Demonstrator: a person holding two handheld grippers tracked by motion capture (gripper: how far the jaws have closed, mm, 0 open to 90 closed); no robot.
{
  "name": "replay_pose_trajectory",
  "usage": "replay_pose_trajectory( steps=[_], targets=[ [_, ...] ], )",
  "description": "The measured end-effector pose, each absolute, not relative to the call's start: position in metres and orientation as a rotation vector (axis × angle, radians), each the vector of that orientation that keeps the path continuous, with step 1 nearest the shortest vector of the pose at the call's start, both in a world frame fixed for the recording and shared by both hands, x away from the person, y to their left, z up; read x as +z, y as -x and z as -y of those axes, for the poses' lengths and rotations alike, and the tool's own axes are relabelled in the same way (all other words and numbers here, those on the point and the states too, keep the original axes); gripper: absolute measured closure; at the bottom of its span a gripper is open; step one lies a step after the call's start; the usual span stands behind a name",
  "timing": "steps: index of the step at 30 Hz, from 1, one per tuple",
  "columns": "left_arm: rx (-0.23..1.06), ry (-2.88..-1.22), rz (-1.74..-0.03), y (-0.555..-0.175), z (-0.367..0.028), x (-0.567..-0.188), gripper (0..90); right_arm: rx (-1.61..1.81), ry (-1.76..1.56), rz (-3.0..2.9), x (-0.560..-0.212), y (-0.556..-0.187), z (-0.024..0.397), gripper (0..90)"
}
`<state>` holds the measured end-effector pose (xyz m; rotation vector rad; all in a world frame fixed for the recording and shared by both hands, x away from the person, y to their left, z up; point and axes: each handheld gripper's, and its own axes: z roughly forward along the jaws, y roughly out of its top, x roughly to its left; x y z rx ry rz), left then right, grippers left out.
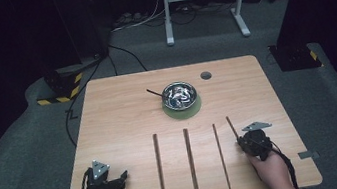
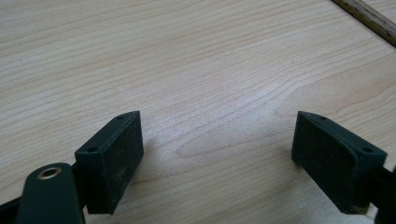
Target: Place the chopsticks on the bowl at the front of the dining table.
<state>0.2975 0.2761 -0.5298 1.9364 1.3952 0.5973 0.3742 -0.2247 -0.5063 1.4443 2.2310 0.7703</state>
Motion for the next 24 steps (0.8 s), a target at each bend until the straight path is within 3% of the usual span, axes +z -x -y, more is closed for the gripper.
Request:
replay_pose_trajectory(
  steps=[24],
  targets=[
    [0.597,-1.934,-1.393,-0.2975,-0.2761,-0.5299,16.6,0.737,-1.423,-2.235,-0.5057,-0.3806,0.2201,84.3]
  ],
)
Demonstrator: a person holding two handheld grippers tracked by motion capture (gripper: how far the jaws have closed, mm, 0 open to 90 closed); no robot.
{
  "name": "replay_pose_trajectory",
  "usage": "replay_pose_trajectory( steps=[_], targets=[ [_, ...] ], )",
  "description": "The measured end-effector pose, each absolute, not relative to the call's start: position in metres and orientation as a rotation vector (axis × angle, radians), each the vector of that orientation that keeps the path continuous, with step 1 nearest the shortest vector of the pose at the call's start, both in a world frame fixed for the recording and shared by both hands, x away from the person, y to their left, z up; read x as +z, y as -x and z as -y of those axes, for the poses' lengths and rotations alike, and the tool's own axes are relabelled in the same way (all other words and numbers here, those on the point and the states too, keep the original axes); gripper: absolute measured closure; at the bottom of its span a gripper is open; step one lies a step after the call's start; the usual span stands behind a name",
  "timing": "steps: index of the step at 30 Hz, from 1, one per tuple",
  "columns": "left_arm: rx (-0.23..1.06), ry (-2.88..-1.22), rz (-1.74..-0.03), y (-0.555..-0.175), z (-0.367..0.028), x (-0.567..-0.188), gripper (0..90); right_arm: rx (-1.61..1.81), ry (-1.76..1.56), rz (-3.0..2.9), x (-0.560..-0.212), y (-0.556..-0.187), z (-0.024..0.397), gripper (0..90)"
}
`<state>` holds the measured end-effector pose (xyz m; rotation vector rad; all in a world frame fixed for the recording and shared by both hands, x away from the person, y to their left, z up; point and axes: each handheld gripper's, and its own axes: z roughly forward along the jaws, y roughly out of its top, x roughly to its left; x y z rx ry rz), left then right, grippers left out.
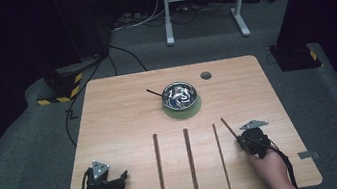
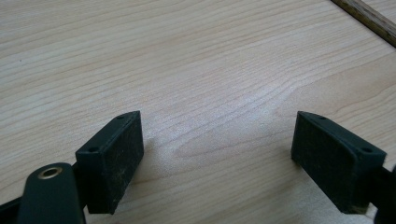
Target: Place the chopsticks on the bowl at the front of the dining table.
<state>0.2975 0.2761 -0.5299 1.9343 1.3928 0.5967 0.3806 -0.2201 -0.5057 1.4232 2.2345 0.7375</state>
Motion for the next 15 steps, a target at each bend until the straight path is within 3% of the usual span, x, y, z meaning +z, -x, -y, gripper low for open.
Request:
replay_pose_trajectory(
  steps=[15],
  targets=[
    [0.597,-1.938,-1.393,-0.297,-0.276,-0.530,16.9,0.790,-1.333,-2.223,-0.481,-0.379,0.212,84.3]
  ],
)
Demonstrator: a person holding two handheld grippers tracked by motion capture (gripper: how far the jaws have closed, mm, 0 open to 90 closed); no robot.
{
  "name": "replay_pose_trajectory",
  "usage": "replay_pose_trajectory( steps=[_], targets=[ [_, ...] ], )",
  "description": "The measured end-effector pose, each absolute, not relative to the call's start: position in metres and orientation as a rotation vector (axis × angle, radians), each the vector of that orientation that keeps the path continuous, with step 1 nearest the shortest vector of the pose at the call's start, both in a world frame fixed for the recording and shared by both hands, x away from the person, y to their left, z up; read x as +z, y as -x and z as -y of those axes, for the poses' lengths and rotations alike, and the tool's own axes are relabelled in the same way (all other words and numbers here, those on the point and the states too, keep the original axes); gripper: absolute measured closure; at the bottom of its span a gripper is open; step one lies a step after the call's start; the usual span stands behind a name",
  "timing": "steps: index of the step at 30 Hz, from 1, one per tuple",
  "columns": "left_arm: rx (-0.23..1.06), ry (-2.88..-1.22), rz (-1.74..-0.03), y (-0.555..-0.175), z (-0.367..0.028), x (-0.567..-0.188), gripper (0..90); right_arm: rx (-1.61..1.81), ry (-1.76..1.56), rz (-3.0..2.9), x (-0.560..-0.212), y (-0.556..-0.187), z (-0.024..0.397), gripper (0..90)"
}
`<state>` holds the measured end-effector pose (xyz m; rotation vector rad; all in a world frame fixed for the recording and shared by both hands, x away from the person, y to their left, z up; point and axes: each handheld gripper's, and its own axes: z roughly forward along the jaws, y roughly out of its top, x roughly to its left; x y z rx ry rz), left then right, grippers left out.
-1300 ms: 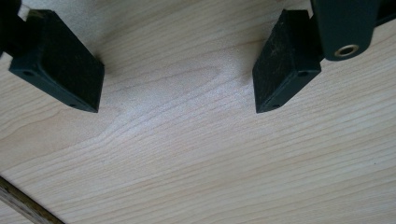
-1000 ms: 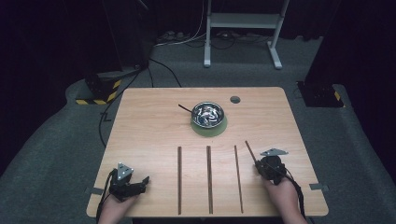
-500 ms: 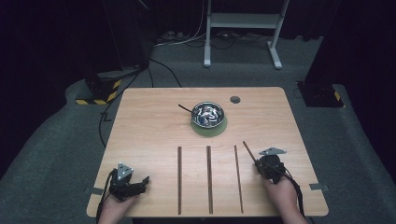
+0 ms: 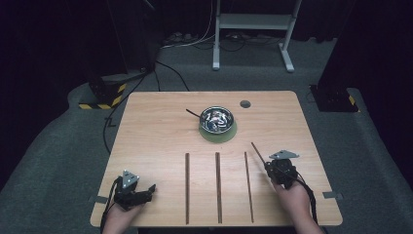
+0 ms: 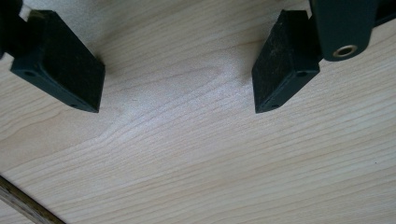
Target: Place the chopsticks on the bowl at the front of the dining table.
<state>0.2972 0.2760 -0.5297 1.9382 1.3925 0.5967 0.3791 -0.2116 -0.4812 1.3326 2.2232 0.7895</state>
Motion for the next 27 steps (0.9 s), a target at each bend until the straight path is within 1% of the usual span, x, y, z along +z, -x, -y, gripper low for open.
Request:
replay_pose_trajectory(
  steps=[18,27],
  targets=[
    [0.595,-1.947,-1.390,-0.297,-0.276,-0.529,16.9,0.846,-1.242,-2.242,-0.451,-0.393,0.186,84.3],
    [0.594,-1.948,-1.388,-0.297,-0.277,-0.529,16.8,0.857,-1.221,-2.249,-0.442,-0.412,0.171,84.3]
  ],
)
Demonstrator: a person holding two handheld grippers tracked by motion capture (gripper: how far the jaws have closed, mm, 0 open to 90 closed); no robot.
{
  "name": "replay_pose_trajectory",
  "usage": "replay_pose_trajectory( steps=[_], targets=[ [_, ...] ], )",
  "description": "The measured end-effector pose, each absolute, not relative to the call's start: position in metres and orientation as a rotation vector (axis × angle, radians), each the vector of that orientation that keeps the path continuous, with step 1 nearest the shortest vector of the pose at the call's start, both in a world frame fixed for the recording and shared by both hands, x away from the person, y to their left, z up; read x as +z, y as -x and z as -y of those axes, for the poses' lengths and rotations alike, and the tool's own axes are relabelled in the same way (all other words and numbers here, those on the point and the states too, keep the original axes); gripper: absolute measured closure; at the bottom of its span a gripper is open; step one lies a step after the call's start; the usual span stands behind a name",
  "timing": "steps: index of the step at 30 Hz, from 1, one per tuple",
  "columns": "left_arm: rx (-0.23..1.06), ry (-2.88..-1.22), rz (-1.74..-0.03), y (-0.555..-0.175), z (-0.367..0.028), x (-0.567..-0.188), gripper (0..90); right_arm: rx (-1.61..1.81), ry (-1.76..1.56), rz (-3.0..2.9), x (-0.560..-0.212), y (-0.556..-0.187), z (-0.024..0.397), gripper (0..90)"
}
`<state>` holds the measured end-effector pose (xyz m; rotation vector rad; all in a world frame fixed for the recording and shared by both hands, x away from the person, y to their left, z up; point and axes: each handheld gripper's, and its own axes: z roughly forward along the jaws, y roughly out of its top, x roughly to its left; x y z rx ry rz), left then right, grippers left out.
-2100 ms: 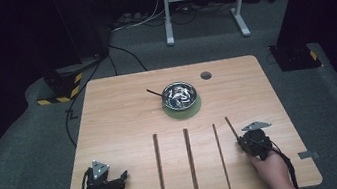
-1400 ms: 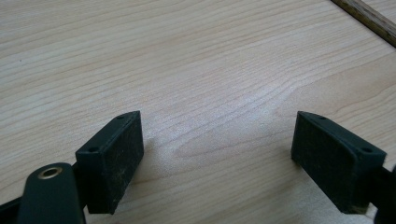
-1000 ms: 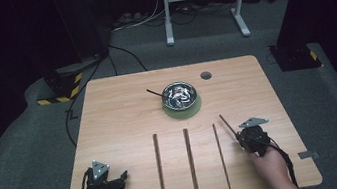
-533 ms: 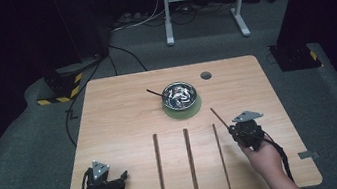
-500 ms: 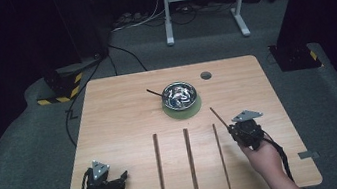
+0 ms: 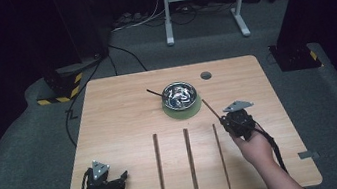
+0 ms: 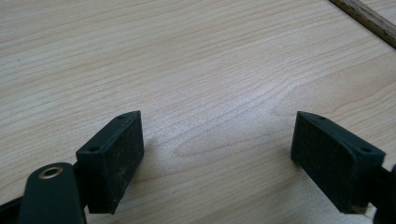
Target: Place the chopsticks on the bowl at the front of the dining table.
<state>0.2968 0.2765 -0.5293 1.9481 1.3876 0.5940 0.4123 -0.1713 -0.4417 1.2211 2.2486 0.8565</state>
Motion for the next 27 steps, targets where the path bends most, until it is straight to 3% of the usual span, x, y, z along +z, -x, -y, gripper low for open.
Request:
replay_pose_trajectory(
  steps=[27],
  targets=[
    [0.590,-1.948,-1.379,-0.297,-0.276,-0.529,16.9,0.906,-1.222,-2.243,-0.444,-0.491,0.111,84.3]
  ],
)
